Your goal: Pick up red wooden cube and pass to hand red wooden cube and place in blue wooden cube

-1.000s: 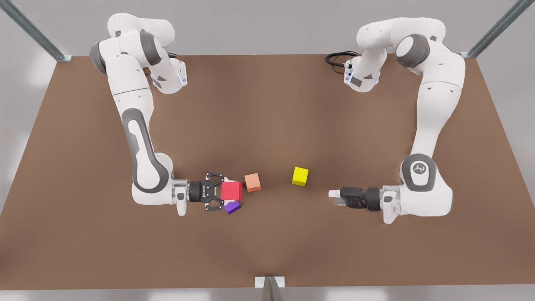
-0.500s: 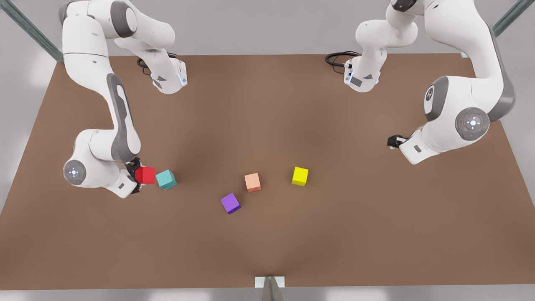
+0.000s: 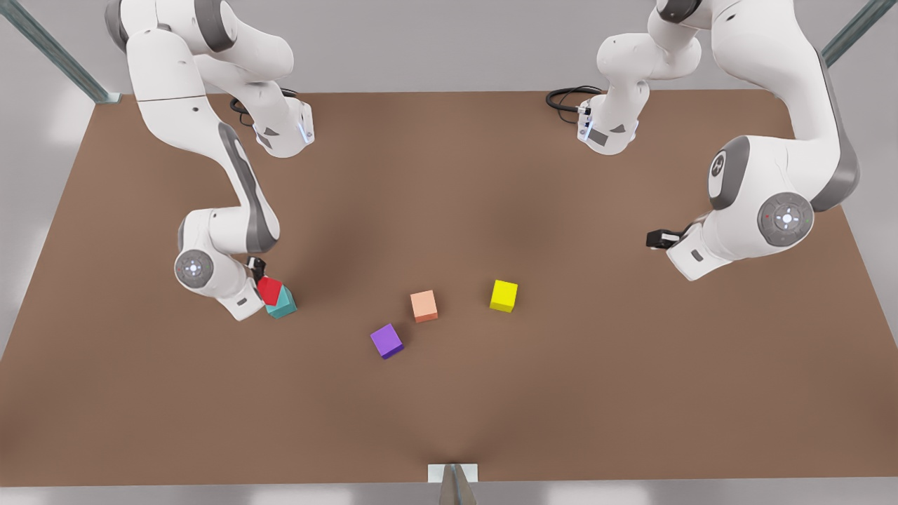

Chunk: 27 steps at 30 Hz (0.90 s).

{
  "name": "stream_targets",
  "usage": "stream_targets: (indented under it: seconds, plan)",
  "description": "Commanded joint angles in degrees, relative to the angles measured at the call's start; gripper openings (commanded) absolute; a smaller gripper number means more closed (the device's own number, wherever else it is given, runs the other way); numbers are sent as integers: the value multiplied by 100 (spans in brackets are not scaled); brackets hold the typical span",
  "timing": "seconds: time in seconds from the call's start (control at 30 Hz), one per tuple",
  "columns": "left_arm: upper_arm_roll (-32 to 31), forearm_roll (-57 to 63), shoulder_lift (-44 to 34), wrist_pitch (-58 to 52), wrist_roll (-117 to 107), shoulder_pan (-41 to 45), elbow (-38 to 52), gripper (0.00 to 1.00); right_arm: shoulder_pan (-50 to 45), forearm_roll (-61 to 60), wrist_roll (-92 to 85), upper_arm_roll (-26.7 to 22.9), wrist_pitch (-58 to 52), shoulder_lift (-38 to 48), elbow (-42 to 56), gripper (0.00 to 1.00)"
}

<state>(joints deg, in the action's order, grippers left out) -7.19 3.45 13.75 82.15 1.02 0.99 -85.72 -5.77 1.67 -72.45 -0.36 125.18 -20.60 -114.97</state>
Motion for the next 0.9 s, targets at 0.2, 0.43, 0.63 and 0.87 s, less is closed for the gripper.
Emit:
stream_targets:
  seconds: [0.2, 0.43, 0.63, 0.87]
  plan:
    - [-2, 6, 5, -41, -252, -2, 2, 100, -65, 8, 1673, 19, 894, -67, -298, 46]
    - [-2, 6, 5, -50, -252, 7, 2, 100, -100, 0, 1682, 19, 955, -67, -333, 100]
    - [-2, 6, 41, -50, -252, 16, 2, 100, -126, 0, 1682, 18, 1034, -111, -333, 100]
    - [-2, 6, 84, -50, -252, 16, 2, 100, -126, 0, 1682, 19, 1069, -155, -333, 100]
